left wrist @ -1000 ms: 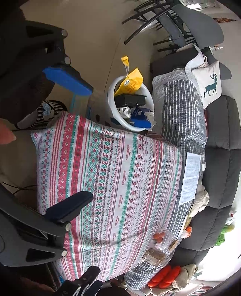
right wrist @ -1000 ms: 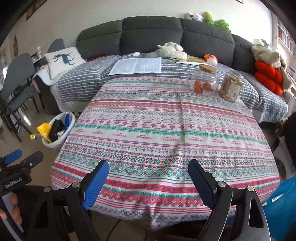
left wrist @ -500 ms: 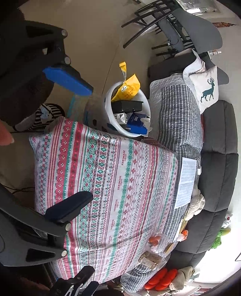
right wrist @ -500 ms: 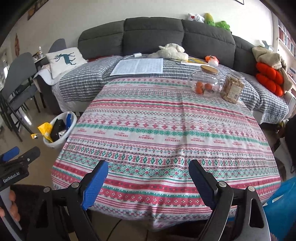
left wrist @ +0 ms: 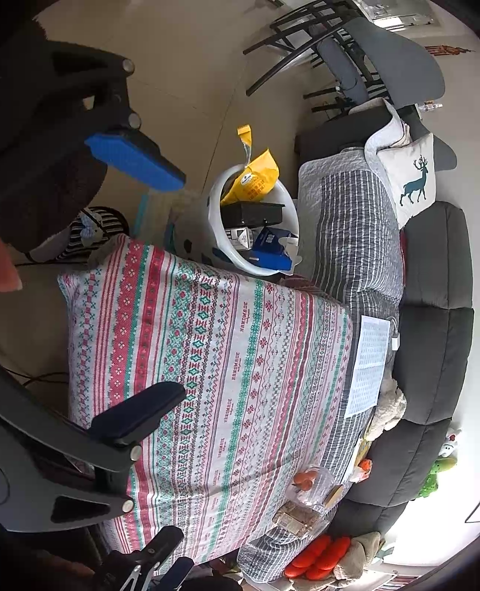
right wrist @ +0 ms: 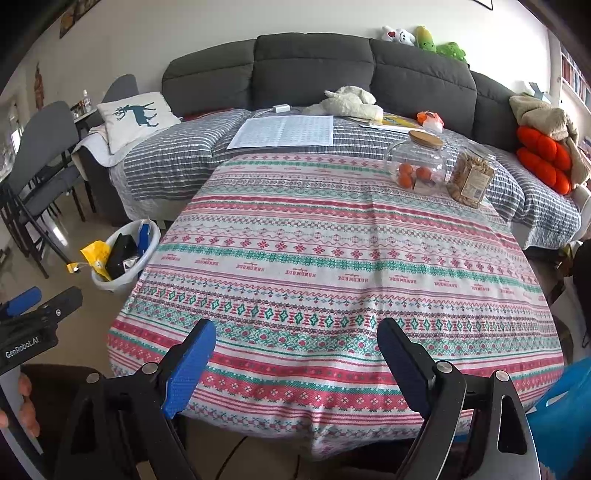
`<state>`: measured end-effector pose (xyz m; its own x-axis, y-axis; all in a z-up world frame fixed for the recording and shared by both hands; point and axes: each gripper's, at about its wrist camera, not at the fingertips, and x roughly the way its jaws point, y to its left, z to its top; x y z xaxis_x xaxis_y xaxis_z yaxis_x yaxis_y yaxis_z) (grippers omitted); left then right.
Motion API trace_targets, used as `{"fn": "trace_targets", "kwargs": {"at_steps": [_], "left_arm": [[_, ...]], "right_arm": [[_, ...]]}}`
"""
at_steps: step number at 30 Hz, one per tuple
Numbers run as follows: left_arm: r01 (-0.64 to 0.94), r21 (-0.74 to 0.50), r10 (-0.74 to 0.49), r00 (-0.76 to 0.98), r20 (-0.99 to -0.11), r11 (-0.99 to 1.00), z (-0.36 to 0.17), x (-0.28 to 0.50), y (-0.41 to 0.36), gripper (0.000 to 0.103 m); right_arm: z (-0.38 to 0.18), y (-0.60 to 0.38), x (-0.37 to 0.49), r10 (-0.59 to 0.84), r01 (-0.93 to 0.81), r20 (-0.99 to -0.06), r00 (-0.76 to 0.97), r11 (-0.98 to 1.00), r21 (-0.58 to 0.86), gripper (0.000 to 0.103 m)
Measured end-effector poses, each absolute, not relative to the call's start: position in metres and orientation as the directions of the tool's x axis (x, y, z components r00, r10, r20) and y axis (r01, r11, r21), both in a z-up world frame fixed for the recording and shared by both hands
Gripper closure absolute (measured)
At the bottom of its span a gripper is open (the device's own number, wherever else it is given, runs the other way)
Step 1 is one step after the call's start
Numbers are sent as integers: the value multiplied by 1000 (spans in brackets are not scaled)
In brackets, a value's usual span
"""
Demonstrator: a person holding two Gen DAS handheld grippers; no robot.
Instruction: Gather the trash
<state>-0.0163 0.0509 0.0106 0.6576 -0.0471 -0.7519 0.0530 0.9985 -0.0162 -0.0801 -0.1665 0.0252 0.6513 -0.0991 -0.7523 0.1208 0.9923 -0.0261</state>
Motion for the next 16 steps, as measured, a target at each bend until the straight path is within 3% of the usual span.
{"fn": "trace_targets", "kwargs": {"at_steps": [16], "left_arm": [[35, -3, -26, 669, -743, 999, 13, -14, 52, 1]], "right_arm": [[22, -164, -80, -99, 111, -760, 643, 993, -35, 12]]}}
